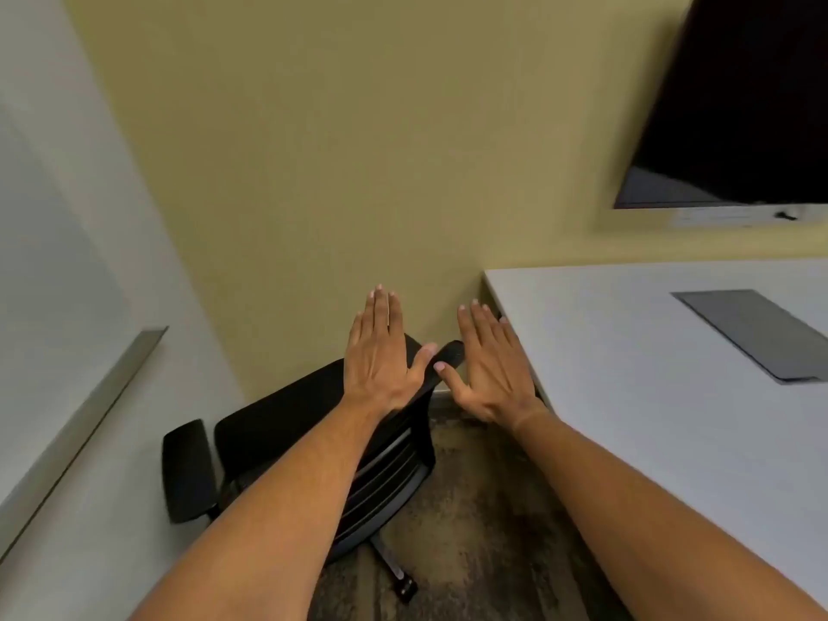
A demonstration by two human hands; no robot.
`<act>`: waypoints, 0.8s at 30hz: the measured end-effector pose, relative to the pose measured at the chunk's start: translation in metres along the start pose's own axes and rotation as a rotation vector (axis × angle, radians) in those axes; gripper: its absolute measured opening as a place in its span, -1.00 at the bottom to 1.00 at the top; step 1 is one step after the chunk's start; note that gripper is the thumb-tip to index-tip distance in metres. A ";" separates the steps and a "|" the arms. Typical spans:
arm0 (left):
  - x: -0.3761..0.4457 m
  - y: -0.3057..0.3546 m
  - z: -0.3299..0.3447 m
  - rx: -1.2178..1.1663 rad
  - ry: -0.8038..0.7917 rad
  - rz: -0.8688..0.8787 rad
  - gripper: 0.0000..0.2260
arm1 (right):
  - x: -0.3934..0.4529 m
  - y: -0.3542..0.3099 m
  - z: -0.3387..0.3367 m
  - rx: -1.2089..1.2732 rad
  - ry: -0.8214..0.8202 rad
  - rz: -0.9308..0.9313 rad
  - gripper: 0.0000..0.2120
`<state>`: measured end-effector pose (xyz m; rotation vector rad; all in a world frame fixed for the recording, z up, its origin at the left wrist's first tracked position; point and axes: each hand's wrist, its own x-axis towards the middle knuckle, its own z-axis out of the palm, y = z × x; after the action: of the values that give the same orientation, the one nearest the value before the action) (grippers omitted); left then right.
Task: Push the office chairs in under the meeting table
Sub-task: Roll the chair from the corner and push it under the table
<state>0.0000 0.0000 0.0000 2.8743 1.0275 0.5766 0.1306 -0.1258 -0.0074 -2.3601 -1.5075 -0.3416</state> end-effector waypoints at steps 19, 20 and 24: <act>-0.111 -0.070 0.053 0.133 -0.230 -0.569 -0.27 | 0.073 -0.006 0.111 -0.043 -0.525 -0.409 -0.22; -0.111 -0.071 0.055 0.153 -0.247 -0.561 -0.28 | 0.079 -0.005 0.112 -0.058 -0.553 -0.441 -0.21; -0.110 -0.074 0.058 0.175 -0.286 -0.528 -0.29 | 0.086 0.000 0.112 -0.077 -0.555 -0.459 -0.20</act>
<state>-0.1024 -0.0051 -0.1022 2.5310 1.7508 0.0409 0.1694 -0.0107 -0.0792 -2.2499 -2.3320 0.1837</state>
